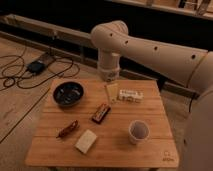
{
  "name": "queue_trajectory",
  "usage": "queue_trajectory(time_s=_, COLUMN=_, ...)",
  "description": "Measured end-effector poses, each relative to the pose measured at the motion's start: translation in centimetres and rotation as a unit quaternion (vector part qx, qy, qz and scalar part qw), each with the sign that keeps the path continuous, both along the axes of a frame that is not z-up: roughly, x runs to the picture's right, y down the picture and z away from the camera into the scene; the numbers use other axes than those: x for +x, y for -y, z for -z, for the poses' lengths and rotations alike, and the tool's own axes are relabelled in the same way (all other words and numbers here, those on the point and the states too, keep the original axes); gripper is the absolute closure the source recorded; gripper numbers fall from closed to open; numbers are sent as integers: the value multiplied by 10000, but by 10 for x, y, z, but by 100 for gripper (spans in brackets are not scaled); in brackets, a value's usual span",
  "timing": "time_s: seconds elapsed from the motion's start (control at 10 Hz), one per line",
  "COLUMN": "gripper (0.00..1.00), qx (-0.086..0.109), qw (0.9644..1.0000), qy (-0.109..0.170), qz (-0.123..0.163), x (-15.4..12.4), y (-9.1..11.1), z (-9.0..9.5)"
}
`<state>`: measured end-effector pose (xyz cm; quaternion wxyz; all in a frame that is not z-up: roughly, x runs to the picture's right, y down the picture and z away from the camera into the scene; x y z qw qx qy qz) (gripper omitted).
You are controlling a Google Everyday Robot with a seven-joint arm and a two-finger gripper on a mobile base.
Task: Place the eraser in the ceramic cup
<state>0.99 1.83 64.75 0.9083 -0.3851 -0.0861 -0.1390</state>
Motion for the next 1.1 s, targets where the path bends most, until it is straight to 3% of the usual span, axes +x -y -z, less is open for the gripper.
queue_trajectory(time_s=0.8, gripper=20, qx=3, qw=10000, qy=56, qz=19, x=-2, y=-4, z=-3)
queue_trajectory(time_s=1.1, gripper=20, qx=353, qw=9978, qy=547, qz=124, x=-26, y=-19, z=-23)
